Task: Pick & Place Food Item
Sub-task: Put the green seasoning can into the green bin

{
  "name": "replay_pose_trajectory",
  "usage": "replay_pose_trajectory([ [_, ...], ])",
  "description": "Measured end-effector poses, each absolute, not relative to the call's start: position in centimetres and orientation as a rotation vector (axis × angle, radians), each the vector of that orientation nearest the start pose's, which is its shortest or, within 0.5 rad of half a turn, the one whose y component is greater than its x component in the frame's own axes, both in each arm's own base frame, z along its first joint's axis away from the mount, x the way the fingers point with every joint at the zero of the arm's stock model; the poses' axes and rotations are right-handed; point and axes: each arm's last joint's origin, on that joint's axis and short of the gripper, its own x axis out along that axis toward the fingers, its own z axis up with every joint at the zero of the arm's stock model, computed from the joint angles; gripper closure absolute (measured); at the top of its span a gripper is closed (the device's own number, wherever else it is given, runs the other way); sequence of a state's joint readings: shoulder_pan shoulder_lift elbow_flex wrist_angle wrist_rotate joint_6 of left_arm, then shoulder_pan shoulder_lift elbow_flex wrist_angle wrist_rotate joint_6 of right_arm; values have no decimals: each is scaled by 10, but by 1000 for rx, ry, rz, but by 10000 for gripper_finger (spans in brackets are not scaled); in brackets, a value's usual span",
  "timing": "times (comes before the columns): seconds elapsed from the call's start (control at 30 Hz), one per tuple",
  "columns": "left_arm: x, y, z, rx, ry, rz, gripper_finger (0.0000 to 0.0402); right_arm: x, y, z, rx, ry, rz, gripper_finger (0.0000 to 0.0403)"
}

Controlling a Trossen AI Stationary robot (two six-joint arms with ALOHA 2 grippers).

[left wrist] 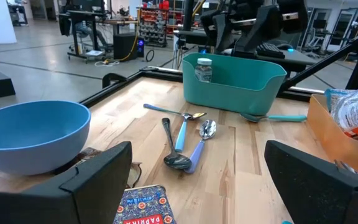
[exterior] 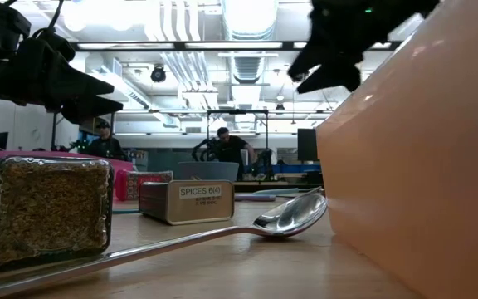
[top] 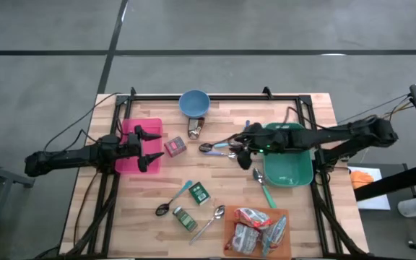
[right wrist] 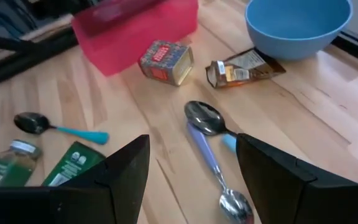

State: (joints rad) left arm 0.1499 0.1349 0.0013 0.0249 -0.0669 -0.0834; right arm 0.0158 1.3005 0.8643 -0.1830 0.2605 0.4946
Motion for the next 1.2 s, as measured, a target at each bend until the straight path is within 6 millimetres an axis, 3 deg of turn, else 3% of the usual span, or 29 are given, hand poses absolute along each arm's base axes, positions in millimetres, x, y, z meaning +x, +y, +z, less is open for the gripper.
replay_pose_trajectory([
  [0.23, 104, 18, 155, -87, 100, 221, 30, 321, 3, 252, 419, 756, -385, 156],
  [0.53, 104, 18, 155, -87, 100, 221, 30, 370, 23, 251, 417, 894, -439, 75],
  [0.73, 104, 18, 155, -87, 100, 221, 30, 387, 39, 238, 455, 934, -457, 42],
  [1.07, 104, 18, 155, -87, 99, 221, 30, 407, 66, 211, 508, 958, -480, 40],
  [1.2, 104, 18, 155, -87, 100, 221, 30, 415, 77, 210, 506, 949, -478, 40],
])
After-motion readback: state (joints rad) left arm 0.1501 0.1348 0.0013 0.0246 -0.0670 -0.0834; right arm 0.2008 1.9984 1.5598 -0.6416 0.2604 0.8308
